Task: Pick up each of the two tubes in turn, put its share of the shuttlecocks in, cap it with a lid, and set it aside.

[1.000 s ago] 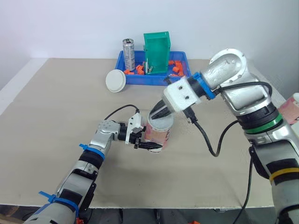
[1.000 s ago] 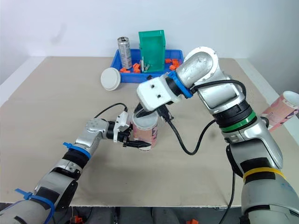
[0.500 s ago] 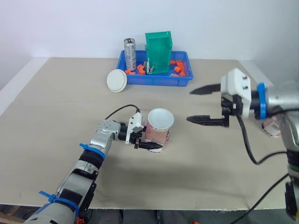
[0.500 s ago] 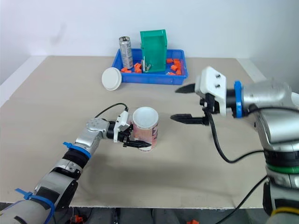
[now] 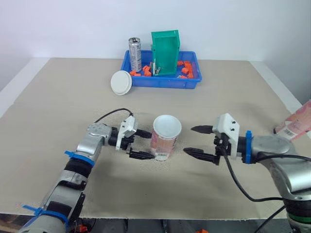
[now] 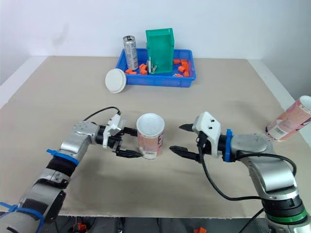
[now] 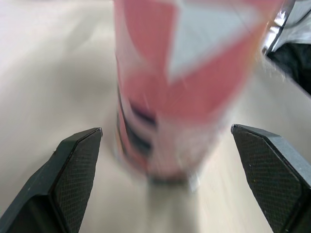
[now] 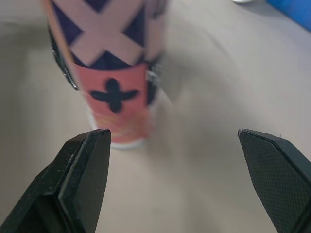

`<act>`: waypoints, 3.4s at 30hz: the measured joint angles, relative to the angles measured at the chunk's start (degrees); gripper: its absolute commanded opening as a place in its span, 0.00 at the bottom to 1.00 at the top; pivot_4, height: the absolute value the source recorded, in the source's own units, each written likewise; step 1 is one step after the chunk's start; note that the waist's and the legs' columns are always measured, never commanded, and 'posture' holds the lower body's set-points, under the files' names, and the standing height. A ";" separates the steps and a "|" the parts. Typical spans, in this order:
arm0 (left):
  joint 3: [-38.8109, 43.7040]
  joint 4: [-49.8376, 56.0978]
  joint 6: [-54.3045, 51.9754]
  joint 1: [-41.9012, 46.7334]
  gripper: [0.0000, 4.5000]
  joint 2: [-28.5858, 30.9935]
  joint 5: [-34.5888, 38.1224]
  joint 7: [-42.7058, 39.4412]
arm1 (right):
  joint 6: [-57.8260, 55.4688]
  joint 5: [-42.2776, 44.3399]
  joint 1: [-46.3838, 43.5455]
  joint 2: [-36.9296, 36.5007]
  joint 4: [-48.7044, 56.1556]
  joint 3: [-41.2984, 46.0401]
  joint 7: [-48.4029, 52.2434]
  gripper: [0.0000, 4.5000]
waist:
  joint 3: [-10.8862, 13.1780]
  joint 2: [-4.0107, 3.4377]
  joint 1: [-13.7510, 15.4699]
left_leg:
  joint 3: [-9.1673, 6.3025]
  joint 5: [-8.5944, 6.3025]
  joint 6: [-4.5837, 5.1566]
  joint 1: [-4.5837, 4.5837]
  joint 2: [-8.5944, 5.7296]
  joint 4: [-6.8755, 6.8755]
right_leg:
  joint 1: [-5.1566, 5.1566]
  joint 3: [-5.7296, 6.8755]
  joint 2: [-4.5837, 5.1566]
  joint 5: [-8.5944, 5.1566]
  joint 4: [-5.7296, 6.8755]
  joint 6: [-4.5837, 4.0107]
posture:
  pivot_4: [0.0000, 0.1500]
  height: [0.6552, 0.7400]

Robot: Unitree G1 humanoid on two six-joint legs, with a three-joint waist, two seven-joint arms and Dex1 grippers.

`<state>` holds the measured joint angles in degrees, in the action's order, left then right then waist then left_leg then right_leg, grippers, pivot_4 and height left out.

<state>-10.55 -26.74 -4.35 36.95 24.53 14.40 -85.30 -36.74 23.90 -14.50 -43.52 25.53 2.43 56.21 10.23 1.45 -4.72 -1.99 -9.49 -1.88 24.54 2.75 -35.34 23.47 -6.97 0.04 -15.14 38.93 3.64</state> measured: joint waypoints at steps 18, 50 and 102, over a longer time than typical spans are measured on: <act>19.53 39.66 -29.54 -16.72 0.99 19.55 24.05 8.21 | 6.38 -0.07 -8.95 10.07 -8.10 -12.90 1.47 1.00 | 0.26 0.28 0.49 | -0.19 -0.07 -0.10 0.10 0.08 -0.01 | -0.02 0.45 0.14 -0.20 0.00 -0.16 | 1.00 0.95; 3.57 20.97 -22.63 10.96 1.00 -8.64 18.37 22.82 | 10.96 -5.53 -1.99 1.64 -30.30 22.55 -22.87 0.59 | 0.25 0.15 2.02 | -0.52 -0.06 -0.05 0.39 -0.15 -0.19 | -0.11 0.54 0.15 0.04 -0.22 -0.14 | 1.00 0.95; 17.12 28.48 -25.86 -19.78 1.00 7.90 17.19 30.57 | 2.21 7.69 15.83 1.74 -2.00 11.27 -9.10 0.99 | 0.26 -0.04 2.35 | -0.47 0.06 -0.04 0.31 -0.11 -0.23 | -0.26 0.57 0.26 -0.01 -0.38 -0.18 | 1.00 0.95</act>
<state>6.57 1.74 -30.20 17.16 32.42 31.60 -54.73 -34.53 31.58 1.34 -41.79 23.54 13.69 47.10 10.49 1.41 -2.37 -2.45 -9.43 -1.92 24.85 2.64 -35.57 23.21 -6.41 0.30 -15.15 38.56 3.46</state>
